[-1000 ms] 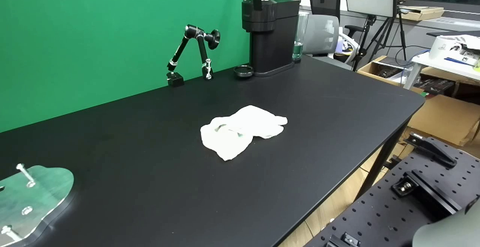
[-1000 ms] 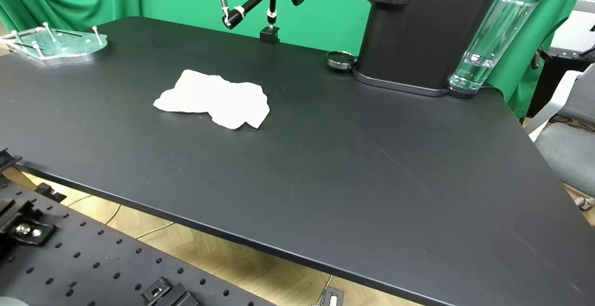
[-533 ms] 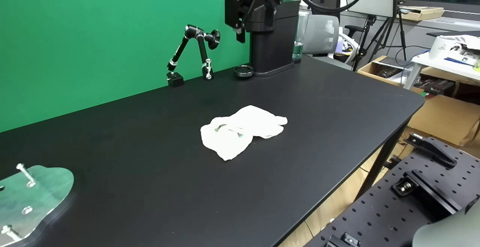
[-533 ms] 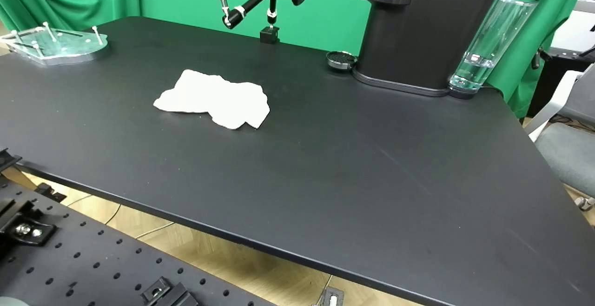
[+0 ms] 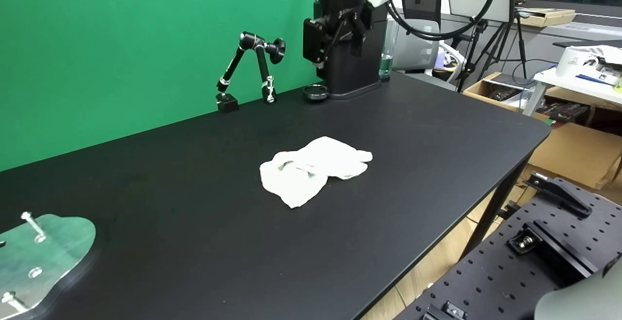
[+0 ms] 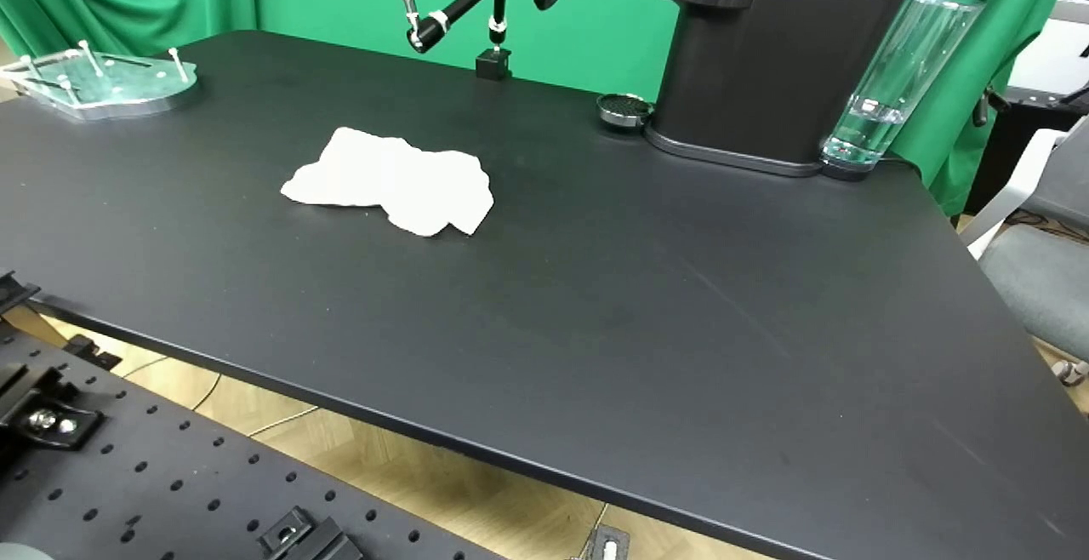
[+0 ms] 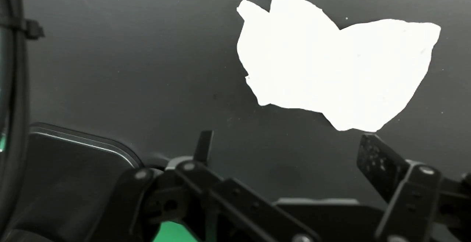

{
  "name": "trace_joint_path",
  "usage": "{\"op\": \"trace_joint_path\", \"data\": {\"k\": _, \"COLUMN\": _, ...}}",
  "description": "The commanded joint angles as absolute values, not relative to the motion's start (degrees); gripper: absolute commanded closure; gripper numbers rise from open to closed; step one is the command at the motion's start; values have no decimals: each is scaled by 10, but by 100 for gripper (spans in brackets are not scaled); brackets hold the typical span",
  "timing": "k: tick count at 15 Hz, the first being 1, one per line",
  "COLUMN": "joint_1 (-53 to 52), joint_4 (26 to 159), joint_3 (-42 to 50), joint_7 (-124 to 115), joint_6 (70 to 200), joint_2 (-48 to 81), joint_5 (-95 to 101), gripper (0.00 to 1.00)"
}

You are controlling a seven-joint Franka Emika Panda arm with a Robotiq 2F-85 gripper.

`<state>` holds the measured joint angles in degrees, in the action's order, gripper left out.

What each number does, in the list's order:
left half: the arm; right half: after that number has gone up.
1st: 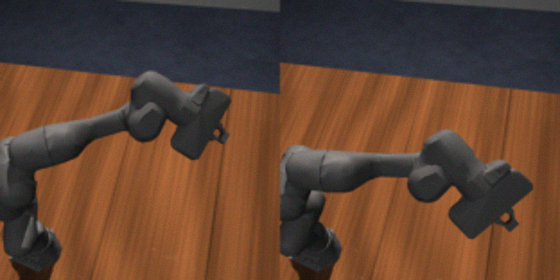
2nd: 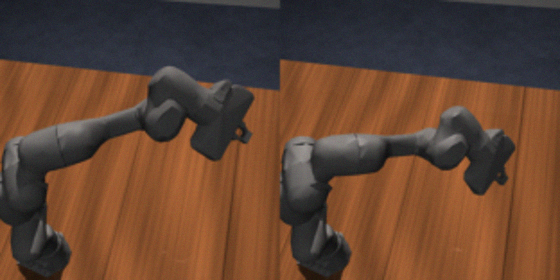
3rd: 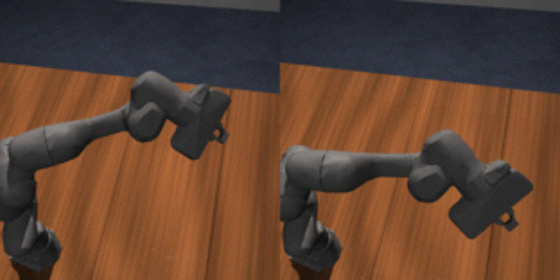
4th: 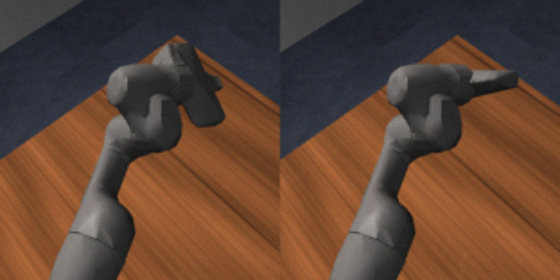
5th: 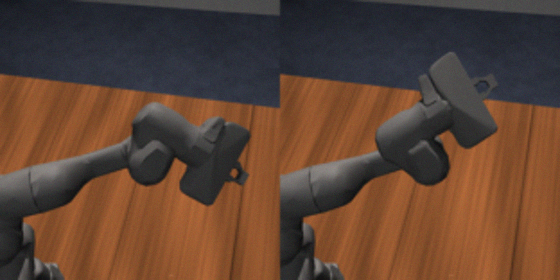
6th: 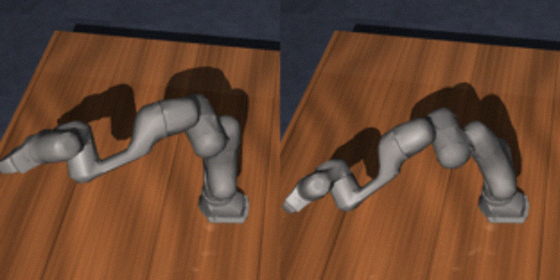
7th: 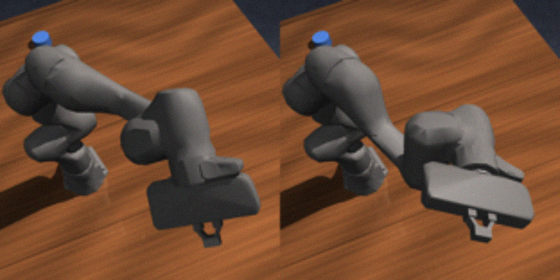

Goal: Put the white towel on the black thing on top of the table

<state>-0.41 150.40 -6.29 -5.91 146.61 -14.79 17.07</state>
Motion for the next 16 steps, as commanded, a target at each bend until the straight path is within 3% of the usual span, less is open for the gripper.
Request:
{"op": "trace_joint_path", "data": {"k": 1, "joint_1": 0, "joint_4": 1500, "joint_3": -69, "joint_7": -68, "joint_6": 1461, "joint_2": -144, "joint_5": 183, "gripper": 0}}
{"op": "trace_joint_path", "data": {"k": 16, "joint_1": 1, "joint_4": 1476, "joint_3": -31, "joint_7": -49, "joint_6": 1545, "joint_2": 62, "joint_5": 373, "gripper": 0}}
